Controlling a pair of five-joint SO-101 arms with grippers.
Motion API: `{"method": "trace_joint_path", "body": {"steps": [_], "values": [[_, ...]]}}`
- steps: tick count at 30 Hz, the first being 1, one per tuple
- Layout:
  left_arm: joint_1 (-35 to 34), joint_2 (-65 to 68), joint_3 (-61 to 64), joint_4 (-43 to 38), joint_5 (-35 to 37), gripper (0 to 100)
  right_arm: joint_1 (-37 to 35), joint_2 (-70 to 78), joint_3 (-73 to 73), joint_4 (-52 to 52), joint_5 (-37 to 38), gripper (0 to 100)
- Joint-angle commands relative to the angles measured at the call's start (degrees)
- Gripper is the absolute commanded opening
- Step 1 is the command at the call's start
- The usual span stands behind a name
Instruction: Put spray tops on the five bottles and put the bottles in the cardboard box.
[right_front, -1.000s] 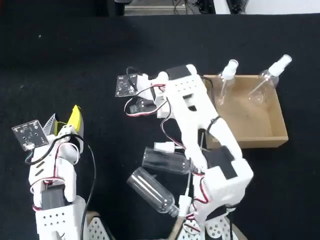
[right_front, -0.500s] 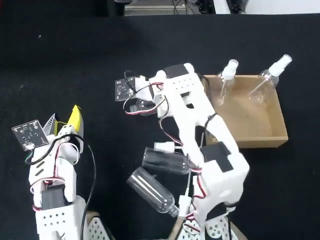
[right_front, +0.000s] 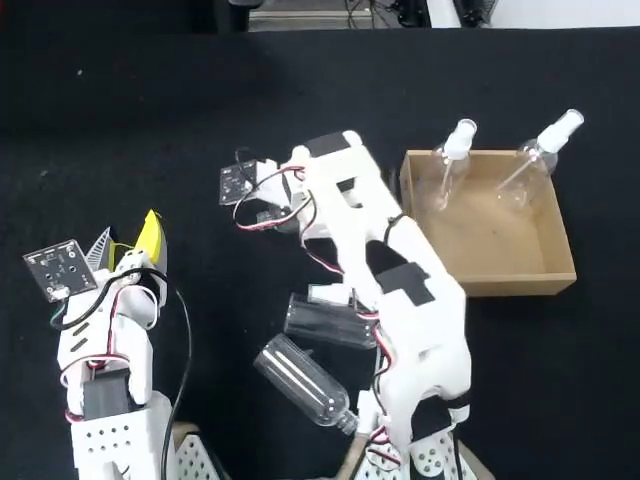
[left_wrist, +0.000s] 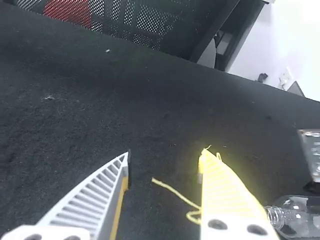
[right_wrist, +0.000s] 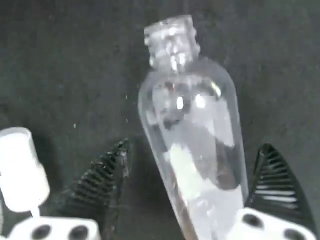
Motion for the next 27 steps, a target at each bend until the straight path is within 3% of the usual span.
{"method": "trace_joint_path", "body": {"steps": [1, 7, 17, 27], "values": [[-0.4, -1.0, 1.3, -1.4, 0.6, 21, -1.9, -0.1, -4.0, -1.1, -3.8, 34.0], [-0.3, -1.0, 1.3, -1.3, 0.6, 21, -2.4, 0.0, -5.3, -1.1, -8.9, 34.0], [-0.3, -1.0, 1.3, -1.3, 0.6, 21, -3.7, 1.5, -6.0, -1.1, -5.3, 34.0], [-0.2, -1.0, 1.3, -1.3, 0.6, 21, -3.8, 3.3, -6.2, -1.1, -6.2, 33.1]]}}
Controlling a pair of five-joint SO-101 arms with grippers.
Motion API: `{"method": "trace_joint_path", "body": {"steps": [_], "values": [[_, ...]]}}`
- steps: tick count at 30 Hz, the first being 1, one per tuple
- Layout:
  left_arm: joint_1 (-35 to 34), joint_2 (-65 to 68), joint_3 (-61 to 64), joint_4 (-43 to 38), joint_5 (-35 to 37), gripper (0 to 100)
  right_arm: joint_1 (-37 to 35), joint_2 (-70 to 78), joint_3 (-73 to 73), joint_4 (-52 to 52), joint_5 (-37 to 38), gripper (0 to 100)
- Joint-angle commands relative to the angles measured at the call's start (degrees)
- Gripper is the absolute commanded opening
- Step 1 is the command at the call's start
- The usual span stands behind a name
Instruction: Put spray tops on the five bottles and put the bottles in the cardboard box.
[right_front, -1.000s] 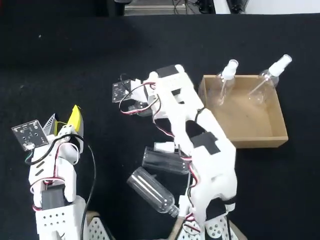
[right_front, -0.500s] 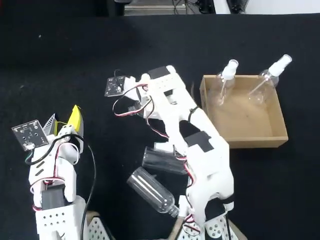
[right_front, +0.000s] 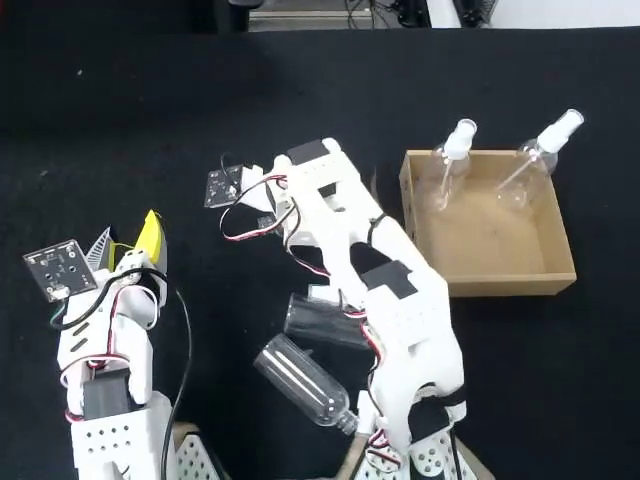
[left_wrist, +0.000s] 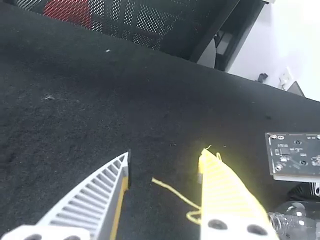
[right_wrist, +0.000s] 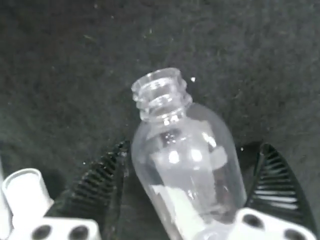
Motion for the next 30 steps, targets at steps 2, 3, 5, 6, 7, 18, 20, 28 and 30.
{"method": "trace_joint_path", "body": {"steps": [2, 3, 5, 6, 7, 18, 20, 28, 30], "values": [[-0.2, -1.0, 1.3, -1.3, 0.6, 21, -1.0, -1.4, -4.4, -0.9, -4.6, 25.2], [-0.2, -1.0, 1.3, -1.3, 0.6, 21, -1.0, -1.4, -5.3, -0.9, -6.6, 18.5], [-0.2, -1.0, 1.3, -1.3, 0.6, 21, -0.6, -2.0, -7.4, -0.9, -10.1, 3.1], [-0.2, -1.0, 1.3, -1.3, 0.6, 21, -0.4, -2.2, -9.1, -0.6, -12.2, 0.5], [-0.2, -1.0, 1.3, -1.3, 0.6, 21, 0.2, -2.9, -10.6, -0.3, -14.5, 4.0], [-0.2, -1.0, 1.3, -1.3, 0.6, 21, 2.3, -17.0, -19.7, 15.4, -30.0, 1.0], [-0.2, -1.0, 1.3, -1.2, 0.6, 21, 2.9, -20.4, -19.5, 16.8, -32.1, 1.0], [-0.1, -1.0, 1.3, -1.1, 0.6, 21, 6.6, -34.5, -19.5, 27.2, -34.0, 1.1], [-0.1, -1.0, 1.3, -1.1, 0.6, 21, 7.9, -37.8, -18.9, 28.4, -34.0, 1.1]]}}
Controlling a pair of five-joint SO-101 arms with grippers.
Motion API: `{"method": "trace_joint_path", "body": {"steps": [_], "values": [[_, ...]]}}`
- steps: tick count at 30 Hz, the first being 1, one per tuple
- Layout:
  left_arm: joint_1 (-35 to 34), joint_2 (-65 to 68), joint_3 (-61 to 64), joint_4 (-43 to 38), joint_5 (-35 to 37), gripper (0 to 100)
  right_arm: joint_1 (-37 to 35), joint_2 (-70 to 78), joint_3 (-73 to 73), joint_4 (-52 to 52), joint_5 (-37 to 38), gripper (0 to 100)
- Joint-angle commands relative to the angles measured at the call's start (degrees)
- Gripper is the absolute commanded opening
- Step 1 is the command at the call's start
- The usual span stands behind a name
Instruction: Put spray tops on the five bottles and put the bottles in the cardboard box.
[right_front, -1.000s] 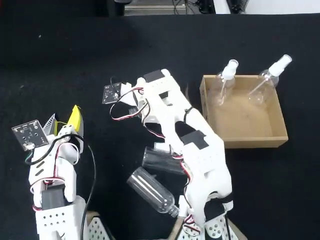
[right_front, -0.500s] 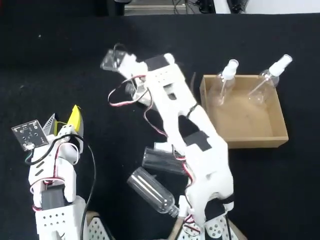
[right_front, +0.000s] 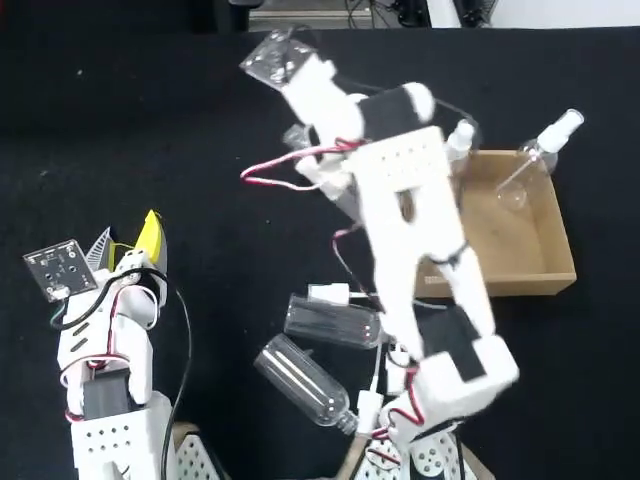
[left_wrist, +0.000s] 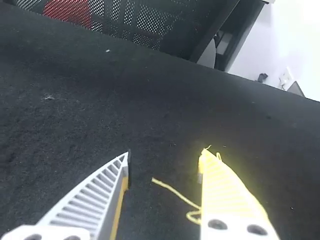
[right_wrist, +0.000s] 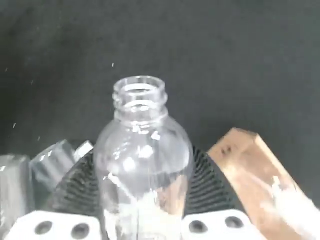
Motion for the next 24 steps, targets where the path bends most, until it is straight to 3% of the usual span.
{"method": "trace_joint_path", "body": {"steps": [1, 10, 19, 24], "values": [[-0.1, -1.0, 1.3, -1.1, 0.6, 21, 3.7, -9.4, -1.6, 2.5, -0.5, 1.1], [2.2, -1.0, 1.1, 1.4, 0.3, 21, 10.5, -35.1, 21.8, 2.5, 0.8, 1.1], [5.5, -1.0, 1.3, 2.5, -4.6, 21, 22.6, -51.0, 46.7, 2.5, 20.0, 1.1], [5.6, -1.0, 1.3, 2.6, -4.6, 21, 33.8, -56.0, 53.8, 2.5, 31.7, 1.1]]}}
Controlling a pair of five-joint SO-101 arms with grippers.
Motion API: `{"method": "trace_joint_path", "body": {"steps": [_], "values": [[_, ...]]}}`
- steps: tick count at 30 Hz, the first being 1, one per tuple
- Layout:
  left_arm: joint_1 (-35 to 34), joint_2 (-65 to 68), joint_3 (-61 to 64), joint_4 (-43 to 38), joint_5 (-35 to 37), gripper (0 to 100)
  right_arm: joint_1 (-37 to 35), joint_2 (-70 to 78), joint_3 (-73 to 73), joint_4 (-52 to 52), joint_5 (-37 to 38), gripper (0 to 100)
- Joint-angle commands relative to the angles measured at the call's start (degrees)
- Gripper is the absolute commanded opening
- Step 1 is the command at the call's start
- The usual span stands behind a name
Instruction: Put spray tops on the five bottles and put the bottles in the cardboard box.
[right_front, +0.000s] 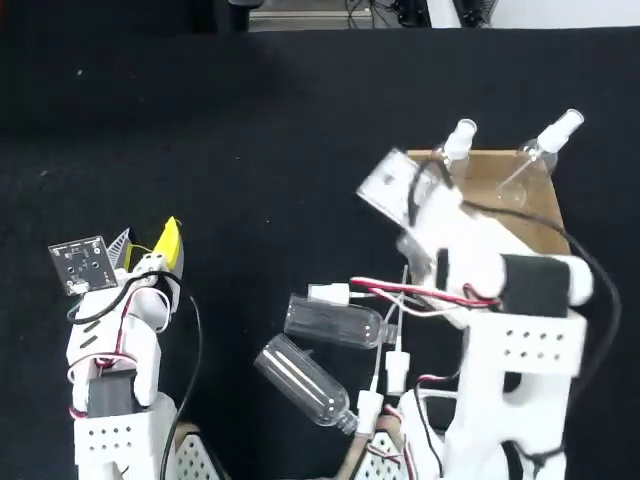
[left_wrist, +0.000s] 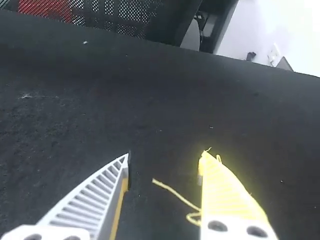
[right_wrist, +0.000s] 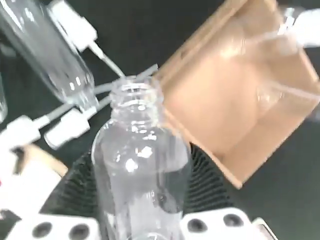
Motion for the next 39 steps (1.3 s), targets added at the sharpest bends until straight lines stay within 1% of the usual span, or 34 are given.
{"method": "trace_joint_path", "body": {"steps": [1, 4, 5, 7, 10, 13, 16, 20, 26, 29, 32, 36, 39], "values": [[1.1, -1.0, 1.2, 0.4, -0.7, 21, 9.9, -4.7, 2.4, 1.5, 7.7, 1.1], [1.1, -1.0, 0.9, 0.4, -0.7, 21, 17.8, -6.5, 6.8, 1.2, 14.3, 1.1], [1.2, -1.0, 0.5, 0.8, -0.7, 21, 19.8, -6.5, 9.1, 1.0, 17.1, 1.1], [2.2, -1.0, -1.3, 4.0, -0.7, 21, 21.9, -6.6, 14.0, 0.0, 21.7, 1.1], [6.0, -1.0, -5.8, 10.7, -1.3, 21, 22.8, -7.0, 21.6, -2.7, 25.4, 1.1], [11.3, -0.9, -9.3, 15.7, -6.1, 21, 22.3, -7.1, 26.9, -4.5, 26.0, 1.1], [15.8, -0.9, -11.2, 18.6, -9.6, 21, 22.2, -7.1, 30.9, -6.6, 27.6, 1.1], [18.3, -0.8, -14.1, 21.5, -11.0, 21, 21.8, -7.1, 36.6, -12.1, 28.1, 1.1], [18.5, -0.7, -16.4, 24.9, -11.7, 21, 13.7, -7.1, 45.3, -19.2, 27.2, 1.1], [18.5, -0.7, -16.5, 25.8, -14.0, 21, 7.6, -7.0, 47.1, -22.5, 21.1, 1.1], [18.5, 0.7, -16.6, 25.9, -14.3, 21, -0.1, -6.7, 49.5, -26.4, 14.4, 1.1], [18.4, 7.6, -19.6, 25.6, -14.2, 21, -10.5, -6.8, 51.3, -31.0, 5.4, 1.1], [18.3, 13.5, -23.0, 25.6, -14.1, 21, -16.6, -7.0, 51.0, -34.4, -1.1, 1.1]]}}
